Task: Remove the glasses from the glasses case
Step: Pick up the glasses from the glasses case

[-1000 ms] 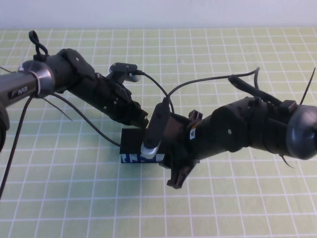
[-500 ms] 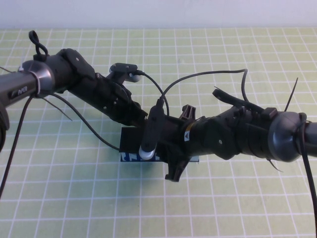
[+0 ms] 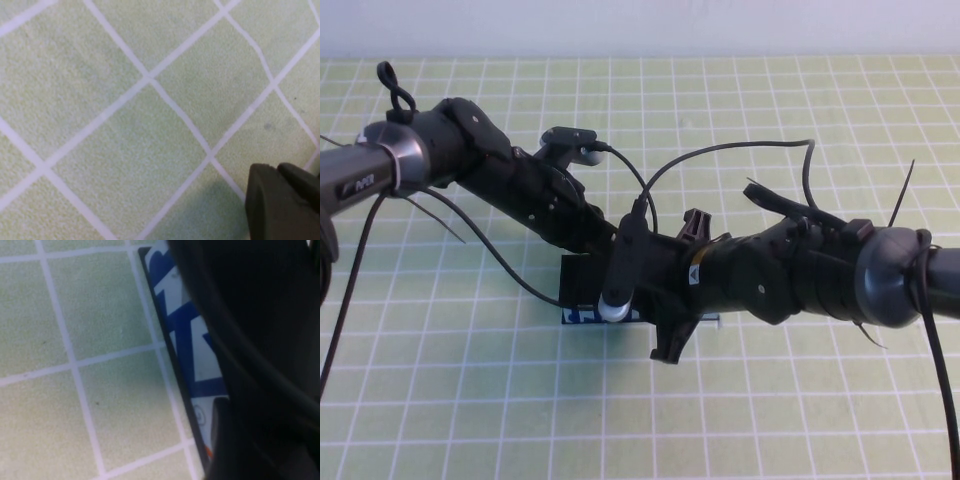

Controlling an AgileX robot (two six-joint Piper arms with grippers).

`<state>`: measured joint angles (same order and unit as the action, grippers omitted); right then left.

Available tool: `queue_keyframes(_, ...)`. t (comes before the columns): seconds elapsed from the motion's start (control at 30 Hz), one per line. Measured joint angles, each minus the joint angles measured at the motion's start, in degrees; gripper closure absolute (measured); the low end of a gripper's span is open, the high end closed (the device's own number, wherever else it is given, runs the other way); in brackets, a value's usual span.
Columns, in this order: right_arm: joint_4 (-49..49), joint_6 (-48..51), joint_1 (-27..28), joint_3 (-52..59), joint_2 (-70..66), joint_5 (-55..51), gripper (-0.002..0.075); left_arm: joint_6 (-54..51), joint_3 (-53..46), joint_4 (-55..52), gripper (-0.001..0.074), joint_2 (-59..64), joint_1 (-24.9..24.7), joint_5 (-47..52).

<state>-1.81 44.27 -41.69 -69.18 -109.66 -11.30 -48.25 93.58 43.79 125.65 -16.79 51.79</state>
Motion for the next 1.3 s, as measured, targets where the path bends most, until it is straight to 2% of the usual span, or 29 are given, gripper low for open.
queue_keyframes(0.33, 0.45, 0.62, -0.33, -0.13, 0.82, 0.15, 0.0664, 0.0, 0.41, 0.0, 0.0739, 0.0, 0.0, -0.51)
queue_keyframes(0.57, 0.45, 0.52, -0.33, -0.13, 3.51, 0.28, 0.0714, 0.93, 2.42, -0.42, 0.0739, -2.46, 1.07, 2.97)
queue_keyframes(0.8, 0.45, 0.51, -0.12, -0.13, 3.6, 0.28, 0.0718, 0.78, 3.05, 0.16, 0.0739, -15.08, 6.08, 7.45)
queue_keyframes(0.93, 0.33, 0.43, 0.01, -0.13, 3.6, 0.28, 0.0718, -7.73, -4.09, 7.5, 0.0739, -20.84, 10.16, 9.45)
queue_keyframes(1.1, -0.18, 0.3, 0.14, -0.13, 3.95, 0.28, 0.0719, -25.97, -16.48, 16.42, 0.0739, -22.31, 15.13, 14.85)
queue_keyframes(1.3, -0.56, 0.17, 0.31, -0.13, 4.87, 0.28, 0.0725, -37.12, -24.48, 19.74, 0.0739, -18.92, 16.28, 15.67)
